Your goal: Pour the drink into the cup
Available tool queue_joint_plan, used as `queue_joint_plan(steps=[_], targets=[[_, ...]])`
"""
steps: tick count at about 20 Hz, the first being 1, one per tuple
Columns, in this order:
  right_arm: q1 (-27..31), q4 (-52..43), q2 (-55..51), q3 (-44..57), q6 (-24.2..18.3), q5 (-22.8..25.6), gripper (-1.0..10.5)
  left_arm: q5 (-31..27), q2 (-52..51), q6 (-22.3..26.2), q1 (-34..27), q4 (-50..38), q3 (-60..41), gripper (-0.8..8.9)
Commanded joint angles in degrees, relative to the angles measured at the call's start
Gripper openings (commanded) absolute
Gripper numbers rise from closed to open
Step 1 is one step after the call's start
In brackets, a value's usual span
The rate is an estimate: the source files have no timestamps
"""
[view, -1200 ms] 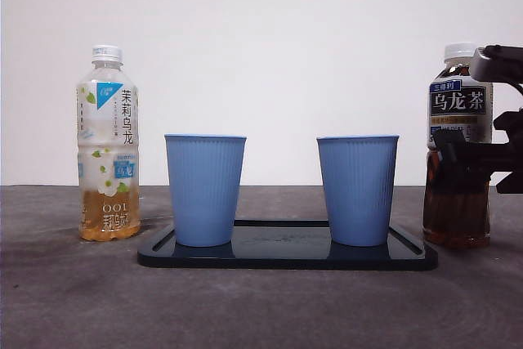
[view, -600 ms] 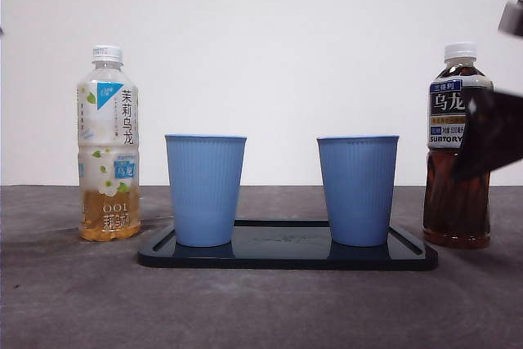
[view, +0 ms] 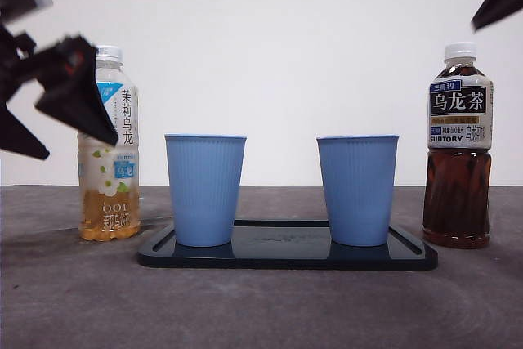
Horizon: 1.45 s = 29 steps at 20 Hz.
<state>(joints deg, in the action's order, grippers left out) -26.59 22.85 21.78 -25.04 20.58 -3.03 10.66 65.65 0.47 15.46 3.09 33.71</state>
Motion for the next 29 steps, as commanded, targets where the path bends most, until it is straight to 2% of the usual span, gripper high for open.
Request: queue_joint_plan(steps=[1, 8, 13, 15, 20, 27, 29], targets=[[-0.3, 2.0, -2.5, -2.3, -0.7, 0.1, 4.6, -1.5, 3.2, -1.3, 0.2, -7.4, -1.6, 6.27], [-0.3, 3.8, -5.2, -6.1, -1.8, 0.0, 4.6, -2.4, 14.9, -1.0, 0.2, -25.0, -3.0, 6.26], [-0.3, 4.6, -5.2, -6.9, -2.0, 0.0, 4.6, -3.5, 20.7, -0.5, -0.1, -33.1, -3.0, 6.09], [-0.3, 4.7, -5.2, -6.9, -2.0, 0.0, 4.6, -3.7, 22.6, -0.5, -0.3, -36.1, -3.0, 5.37], [-0.3, 4.7, -5.2, -6.9, -2.4, 0.0, 4.6, -3.7, 25.1, -0.5, -0.5, -38.1, -3.0, 4.97], [-0.3, 4.7, -5.2, -6.9, -3.3, 0.0, 4.6, -3.9, 25.3, -0.4, -0.6, -39.6, -2.9, 2.36], [-0.3, 4.7, -5.2, -6.9, -3.3, 0.0, 4.6, -3.9, 25.3, -0.5, -0.8, -39.6, -2.9, 2.08]])
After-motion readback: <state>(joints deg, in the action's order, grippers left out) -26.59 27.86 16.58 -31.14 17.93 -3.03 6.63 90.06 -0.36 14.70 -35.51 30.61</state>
